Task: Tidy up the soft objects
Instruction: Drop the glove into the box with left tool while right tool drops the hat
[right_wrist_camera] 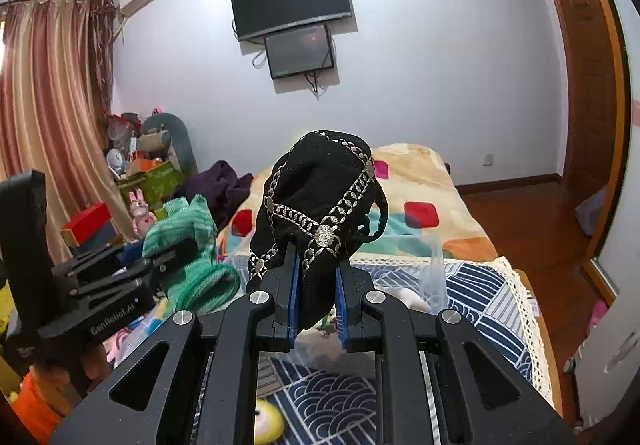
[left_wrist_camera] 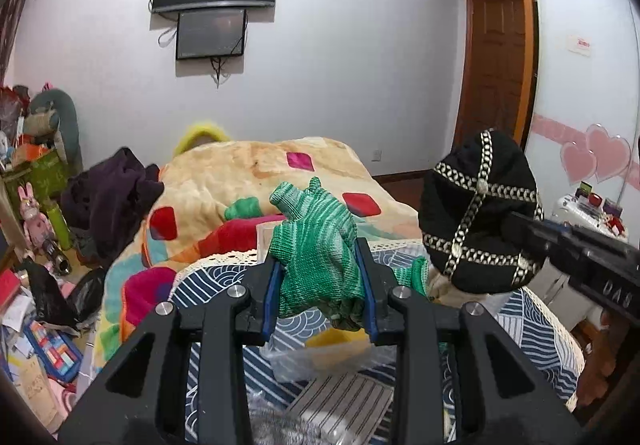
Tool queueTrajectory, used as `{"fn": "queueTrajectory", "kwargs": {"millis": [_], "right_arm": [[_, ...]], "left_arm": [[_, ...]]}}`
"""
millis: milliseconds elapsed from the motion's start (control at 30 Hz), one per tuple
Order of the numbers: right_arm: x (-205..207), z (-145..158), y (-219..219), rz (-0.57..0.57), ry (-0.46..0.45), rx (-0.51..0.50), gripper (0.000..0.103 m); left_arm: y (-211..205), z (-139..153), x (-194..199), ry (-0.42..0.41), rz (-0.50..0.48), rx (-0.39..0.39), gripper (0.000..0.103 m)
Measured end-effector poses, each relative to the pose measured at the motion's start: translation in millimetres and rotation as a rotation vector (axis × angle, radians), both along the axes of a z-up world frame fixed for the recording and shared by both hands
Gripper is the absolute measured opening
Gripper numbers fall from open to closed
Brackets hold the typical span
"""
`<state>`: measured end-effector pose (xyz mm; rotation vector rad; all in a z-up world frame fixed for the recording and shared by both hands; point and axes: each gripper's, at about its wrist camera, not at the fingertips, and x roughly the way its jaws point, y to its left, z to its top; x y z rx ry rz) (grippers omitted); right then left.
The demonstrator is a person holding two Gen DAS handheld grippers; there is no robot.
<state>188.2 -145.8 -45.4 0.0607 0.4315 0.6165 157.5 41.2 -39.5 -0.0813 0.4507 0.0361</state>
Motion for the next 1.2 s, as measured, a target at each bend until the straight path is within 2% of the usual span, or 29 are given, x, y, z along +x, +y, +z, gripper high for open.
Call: {"fn": "queueTrajectory", "kwargs": {"millis": [267, 633, 767, 933, 1200], "right_arm": [[19.0, -19.2, 18.3, -0.013, 0.063, -0.045, 0.014], [39.9, -46.5, 35.3, 0.005, 0.163, -0.117, 0.014], [40.4, -52.9, 34.2, 0.016, 0.183, -0.131, 0.017], [35.9, -52.6, 34.3, 0.004, 0.163, -0.169, 0.018], [28.2, -40.2, 24.3, -0.009, 0.136, -0.156, 0.048]], "left_arm": [[3.0, -24.5, 36.3, 0.091, -0.001, 0.0, 0.033], [-5.6, -55.9, 66.3, 0.21, -0.026, 0.062, 0.036], [-4.8, -58.3, 66.2, 0.219, -0.031, 0.04, 0.046], [-2.8, -51.7, 58.4, 0.199, -0.037, 0.025, 0.058], [-3.6, -32.0, 34.5, 0.148, -0.057, 0.003, 0.076]]}}
